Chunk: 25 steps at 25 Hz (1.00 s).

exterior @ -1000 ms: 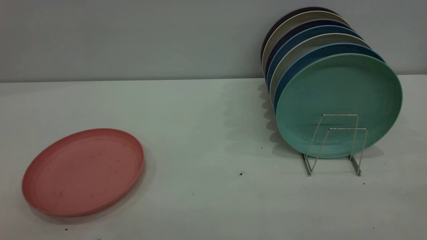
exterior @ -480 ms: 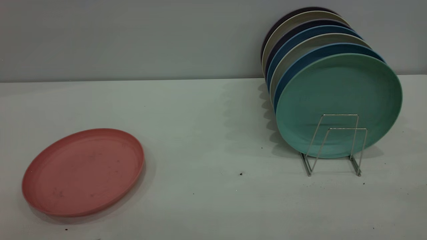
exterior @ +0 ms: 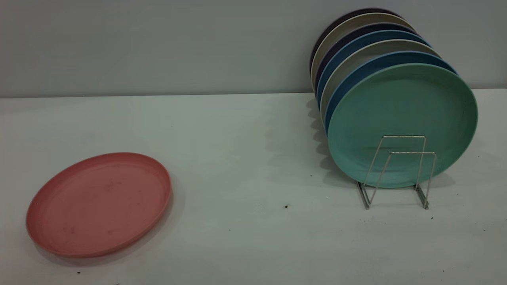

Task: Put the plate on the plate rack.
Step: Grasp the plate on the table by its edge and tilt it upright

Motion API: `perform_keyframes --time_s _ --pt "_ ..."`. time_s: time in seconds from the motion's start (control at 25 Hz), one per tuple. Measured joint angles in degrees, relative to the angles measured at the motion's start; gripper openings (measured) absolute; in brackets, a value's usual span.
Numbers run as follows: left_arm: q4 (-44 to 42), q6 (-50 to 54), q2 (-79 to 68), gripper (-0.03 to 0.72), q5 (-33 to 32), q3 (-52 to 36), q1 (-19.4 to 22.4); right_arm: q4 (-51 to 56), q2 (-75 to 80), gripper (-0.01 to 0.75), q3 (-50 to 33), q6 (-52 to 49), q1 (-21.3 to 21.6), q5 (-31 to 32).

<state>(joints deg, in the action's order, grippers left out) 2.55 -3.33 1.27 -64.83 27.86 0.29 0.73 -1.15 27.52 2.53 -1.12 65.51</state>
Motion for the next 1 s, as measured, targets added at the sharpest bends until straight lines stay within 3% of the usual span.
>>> perform_keyframes --time_s 0.24,0.56,1.0 --pt "0.0 -0.1 0.0 0.55 0.3 0.1 0.0 -0.3 0.0 0.483 0.0 0.0 0.0 0.0" --pt "0.3 5.4 -6.7 0.55 5.6 0.9 0.0 1.0 1.6 0.483 0.7 2.4 0.0 -2.6" --pt "0.9 9.4 -42.2 0.55 23.8 0.9 0.0 16.1 30.0 0.483 0.9 15.7 0.0 -16.7"
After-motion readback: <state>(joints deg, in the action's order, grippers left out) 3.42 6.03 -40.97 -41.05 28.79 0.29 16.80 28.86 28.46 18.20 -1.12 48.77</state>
